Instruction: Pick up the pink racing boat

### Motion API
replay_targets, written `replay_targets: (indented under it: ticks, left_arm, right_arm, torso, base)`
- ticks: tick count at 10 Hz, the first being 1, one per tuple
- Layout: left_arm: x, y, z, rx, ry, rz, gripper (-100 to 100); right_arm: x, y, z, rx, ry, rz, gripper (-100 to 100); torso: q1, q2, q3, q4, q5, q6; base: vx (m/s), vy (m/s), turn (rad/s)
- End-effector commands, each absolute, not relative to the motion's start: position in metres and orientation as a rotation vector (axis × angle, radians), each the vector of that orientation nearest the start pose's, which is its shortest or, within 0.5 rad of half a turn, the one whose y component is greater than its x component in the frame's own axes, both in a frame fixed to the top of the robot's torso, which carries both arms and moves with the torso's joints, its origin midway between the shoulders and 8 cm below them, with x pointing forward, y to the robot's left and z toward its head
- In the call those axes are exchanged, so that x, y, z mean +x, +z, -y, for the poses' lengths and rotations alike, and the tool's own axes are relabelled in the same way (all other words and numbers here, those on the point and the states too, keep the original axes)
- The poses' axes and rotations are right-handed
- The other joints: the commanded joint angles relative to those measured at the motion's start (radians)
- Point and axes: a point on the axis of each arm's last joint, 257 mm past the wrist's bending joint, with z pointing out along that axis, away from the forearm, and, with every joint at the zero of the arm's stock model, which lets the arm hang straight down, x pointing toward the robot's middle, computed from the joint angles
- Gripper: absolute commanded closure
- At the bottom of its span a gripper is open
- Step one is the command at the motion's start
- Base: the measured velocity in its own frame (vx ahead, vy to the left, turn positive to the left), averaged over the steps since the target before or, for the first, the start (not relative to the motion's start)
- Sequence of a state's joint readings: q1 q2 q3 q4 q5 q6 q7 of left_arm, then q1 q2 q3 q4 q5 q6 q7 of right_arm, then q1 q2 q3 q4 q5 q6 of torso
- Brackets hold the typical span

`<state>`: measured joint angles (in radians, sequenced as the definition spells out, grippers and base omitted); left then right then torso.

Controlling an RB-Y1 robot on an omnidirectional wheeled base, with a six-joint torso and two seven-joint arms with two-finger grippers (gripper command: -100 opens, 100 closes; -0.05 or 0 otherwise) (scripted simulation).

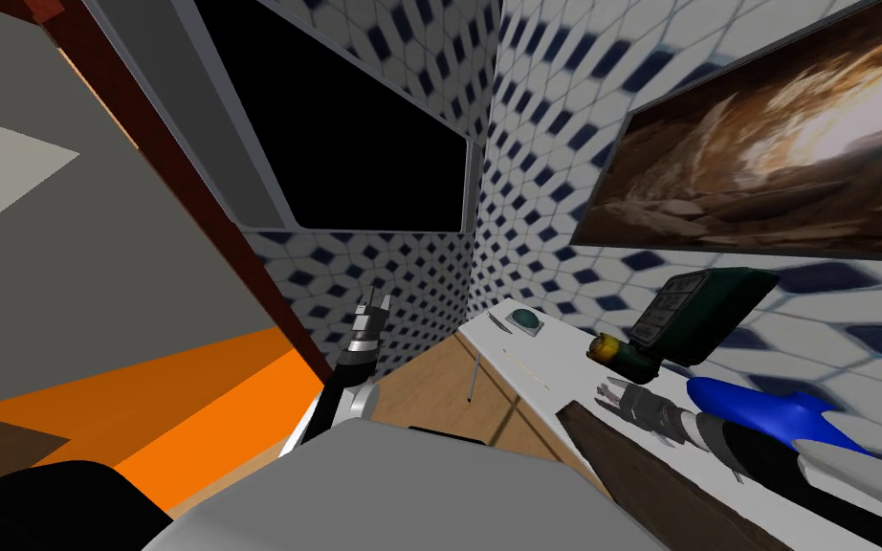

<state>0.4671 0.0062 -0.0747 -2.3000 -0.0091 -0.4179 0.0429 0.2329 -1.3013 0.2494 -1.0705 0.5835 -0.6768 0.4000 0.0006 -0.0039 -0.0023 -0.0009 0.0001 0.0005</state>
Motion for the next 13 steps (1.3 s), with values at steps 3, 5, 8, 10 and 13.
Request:
replay_targets:
  ticks: [3,5,8,10,13]
  left_arm:
    - [0.359,0.028,-0.250,-0.700,-1.416,-0.638,0]
    - [0.359,0.028,-0.250,-0.700,-1.416,-0.638,0]
    - [0.359,0.028,-0.250,-0.700,-1.416,-0.638,0]
    - [0.359,0.028,-0.250,-0.700,-1.416,-0.638,0]
    - [0.359,0.028,-0.250,-0.700,-1.416,-0.637,0]
  right_arm:
    - [0.319,-0.312,0.612,-0.826,-0.154,-2.254,-100]
    - [0.313,-0.315,0.615,-0.830,-0.157,-2.271,-100]
    - [0.307,-0.333,0.614,-0.809,-0.165,-2.282,-100]
    - [0.307,-0.329,0.614,-0.813,-0.163,-2.281,100]
    - [0.307,-0.329,0.614,-0.812,-0.162,-2.281,100]
  torso:
    - [-0.001,0.000,0.000,0.000,-0.001,0.000]
    - [-0.001,0.003,0.002,0.001,0.000,0.000]
    - [-0.001,0.003,0.002,0.001,-0.001,0.000]
    - [-0.001,0.002,0.001,0.000,0.000,0.000]
    - [-0.001,0.004,0.002,0.001,-0.001,0.000]
  base:
    - [0.056,-0.013,0.007]
    - [0.017,-0.004,0.002]
    - [0.031,-0.009,0.066]
    - [0.014,-0.003,0.008]
    - [0.000,0.000,0.000]
